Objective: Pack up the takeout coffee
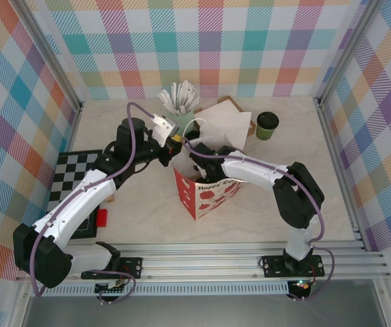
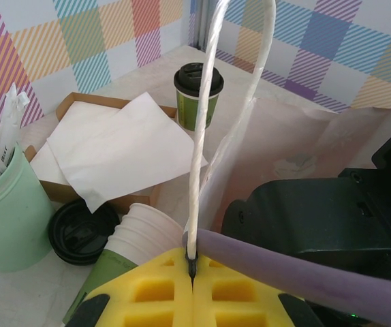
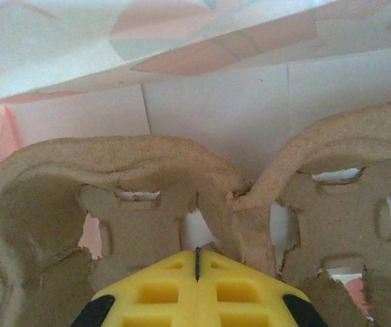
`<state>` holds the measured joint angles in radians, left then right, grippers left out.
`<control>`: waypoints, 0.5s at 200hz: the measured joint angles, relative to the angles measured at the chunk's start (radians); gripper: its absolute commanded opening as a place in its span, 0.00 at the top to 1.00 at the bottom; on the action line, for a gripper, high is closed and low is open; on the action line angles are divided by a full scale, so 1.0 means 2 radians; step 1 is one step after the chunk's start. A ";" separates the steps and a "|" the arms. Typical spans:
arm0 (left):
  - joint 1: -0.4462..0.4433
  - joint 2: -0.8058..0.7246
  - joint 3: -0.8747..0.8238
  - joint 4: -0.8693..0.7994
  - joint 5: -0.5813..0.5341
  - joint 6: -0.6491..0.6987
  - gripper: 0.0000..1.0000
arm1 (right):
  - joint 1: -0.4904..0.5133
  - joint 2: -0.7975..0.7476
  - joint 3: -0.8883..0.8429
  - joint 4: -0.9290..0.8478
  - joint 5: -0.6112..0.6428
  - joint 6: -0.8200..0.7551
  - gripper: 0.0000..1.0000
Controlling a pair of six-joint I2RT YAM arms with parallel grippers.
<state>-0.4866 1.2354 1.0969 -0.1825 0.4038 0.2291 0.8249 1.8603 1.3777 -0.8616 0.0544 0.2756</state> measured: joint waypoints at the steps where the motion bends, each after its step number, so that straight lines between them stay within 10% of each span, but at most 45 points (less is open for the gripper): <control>1: 0.000 0.000 0.000 0.000 0.000 0.000 1.00 | 0.000 0.000 0.000 -0.002 -0.001 0.000 1.00; 100: 0.003 0.002 0.000 -0.003 0.005 0.000 1.00 | 0.001 0.033 0.009 0.007 0.008 0.030 1.00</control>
<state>-0.4805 1.2400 1.0969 -0.1894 0.4137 0.2283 0.8261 1.9263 1.3949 -0.8478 0.0704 0.3363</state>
